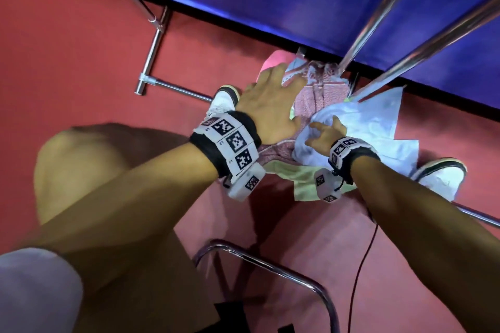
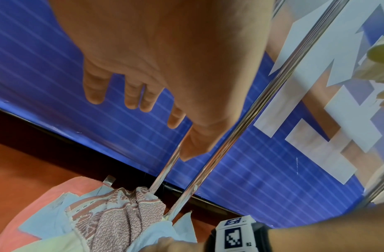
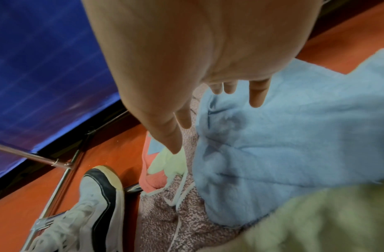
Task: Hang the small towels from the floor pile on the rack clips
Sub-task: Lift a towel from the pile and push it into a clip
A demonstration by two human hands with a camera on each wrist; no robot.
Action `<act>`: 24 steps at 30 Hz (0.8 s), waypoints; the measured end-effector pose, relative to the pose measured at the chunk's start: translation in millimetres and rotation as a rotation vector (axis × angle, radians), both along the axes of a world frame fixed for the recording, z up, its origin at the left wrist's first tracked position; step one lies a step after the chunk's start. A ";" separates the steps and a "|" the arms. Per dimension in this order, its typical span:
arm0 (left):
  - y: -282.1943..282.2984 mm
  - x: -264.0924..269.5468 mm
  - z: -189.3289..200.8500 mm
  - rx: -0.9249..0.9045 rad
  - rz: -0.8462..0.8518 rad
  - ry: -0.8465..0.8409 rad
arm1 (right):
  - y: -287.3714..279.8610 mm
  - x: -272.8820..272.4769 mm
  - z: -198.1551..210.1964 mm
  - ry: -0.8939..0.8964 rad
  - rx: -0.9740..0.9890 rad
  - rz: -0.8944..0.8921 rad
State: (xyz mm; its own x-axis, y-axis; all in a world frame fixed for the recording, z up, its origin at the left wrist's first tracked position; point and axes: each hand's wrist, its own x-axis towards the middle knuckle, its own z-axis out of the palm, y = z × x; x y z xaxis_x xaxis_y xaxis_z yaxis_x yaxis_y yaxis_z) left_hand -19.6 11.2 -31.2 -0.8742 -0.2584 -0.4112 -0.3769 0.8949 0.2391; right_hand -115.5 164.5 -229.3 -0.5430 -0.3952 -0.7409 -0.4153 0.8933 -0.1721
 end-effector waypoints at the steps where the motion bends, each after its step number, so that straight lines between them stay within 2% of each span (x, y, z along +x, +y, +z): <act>1: 0.1 -0.2 -1.3 0.003 -0.004 -0.006 | -0.2 -0.5 -8.5 -0.033 0.007 -0.018; 3: 0.0 -0.6 -2.5 0.011 -0.008 -0.010 | -0.1 -3.0 -23.4 -0.098 0.013 -0.017; 6: 0.5 -1.4 -2.2 0.028 -0.017 -0.007 | 2.7 -3.1 -9.9 -0.048 -0.056 -0.016; 11: 3.5 -1.9 -0.9 0.031 -0.021 0.011 | 12.5 -2.1 20.1 0.097 -0.213 -0.228; 15: 8.9 -3.6 5.1 0.060 -0.037 0.054 | 23.5 -0.3 62.5 0.040 -0.394 -0.342; 20: 22.2 1.4 13.7 0.140 -0.108 0.109 | 32.3 19.1 139.7 -0.064 -0.708 -0.242; 24: 43.3 12.6 34.9 0.346 -0.208 0.242 | 45.8 35.4 199.7 -0.063 -0.940 -0.195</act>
State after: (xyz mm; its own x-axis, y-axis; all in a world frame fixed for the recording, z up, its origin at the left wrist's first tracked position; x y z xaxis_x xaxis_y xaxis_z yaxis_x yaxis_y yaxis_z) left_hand -7.0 54.5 3.7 -0.9743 0.0491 -0.2200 -0.0943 0.7978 0.5955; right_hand -80.1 210.3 -29.6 -0.6323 -0.7491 -0.1975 -0.2395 0.4315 -0.8697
